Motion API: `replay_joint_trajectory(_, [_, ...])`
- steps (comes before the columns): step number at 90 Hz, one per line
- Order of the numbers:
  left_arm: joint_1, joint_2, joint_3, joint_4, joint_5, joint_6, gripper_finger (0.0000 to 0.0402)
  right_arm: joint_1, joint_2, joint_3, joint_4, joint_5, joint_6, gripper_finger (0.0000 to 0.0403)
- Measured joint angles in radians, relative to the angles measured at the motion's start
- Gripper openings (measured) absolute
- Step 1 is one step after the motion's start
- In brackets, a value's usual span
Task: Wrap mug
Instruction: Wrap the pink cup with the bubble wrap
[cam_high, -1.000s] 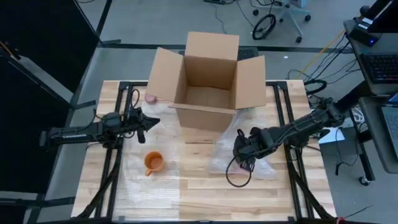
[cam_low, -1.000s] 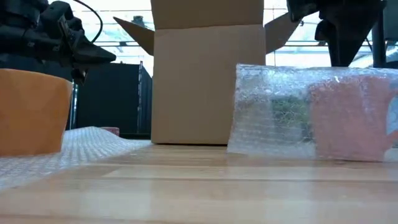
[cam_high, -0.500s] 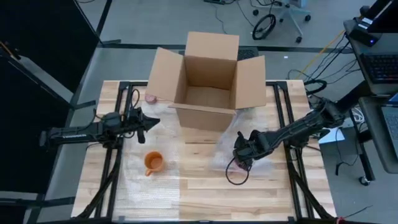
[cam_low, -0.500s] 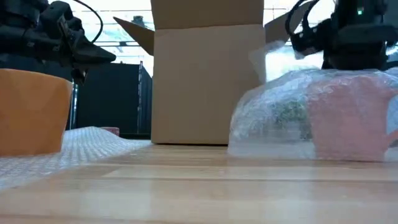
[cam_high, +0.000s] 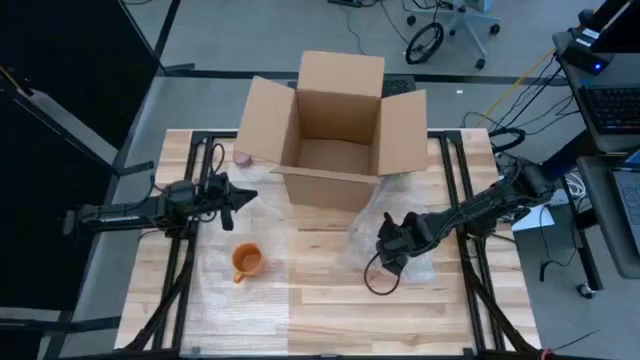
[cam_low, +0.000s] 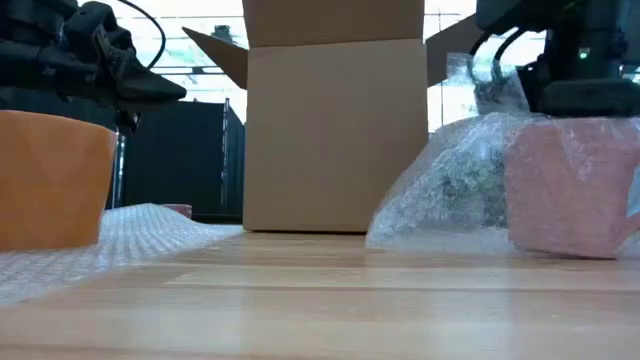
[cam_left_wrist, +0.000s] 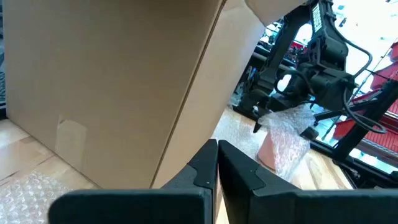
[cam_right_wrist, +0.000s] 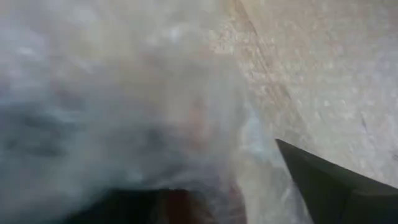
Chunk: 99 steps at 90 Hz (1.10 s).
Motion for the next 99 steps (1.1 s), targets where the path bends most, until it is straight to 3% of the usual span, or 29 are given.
replay_joint_trajectory(82, [0.0, 0.0, 0.0, 0.0, 0.0, 0.0, 0.0, -0.039, -0.001, 0.262, -0.3, -0.01, -0.108, 0.0262])
replay_joint_trajectory(99, [0.0, 0.0, 0.0, 0.0, 0.0, 0.001, 0.0, -0.039, -0.001, 0.262, -0.299, 0.03, -0.108, 0.0227])
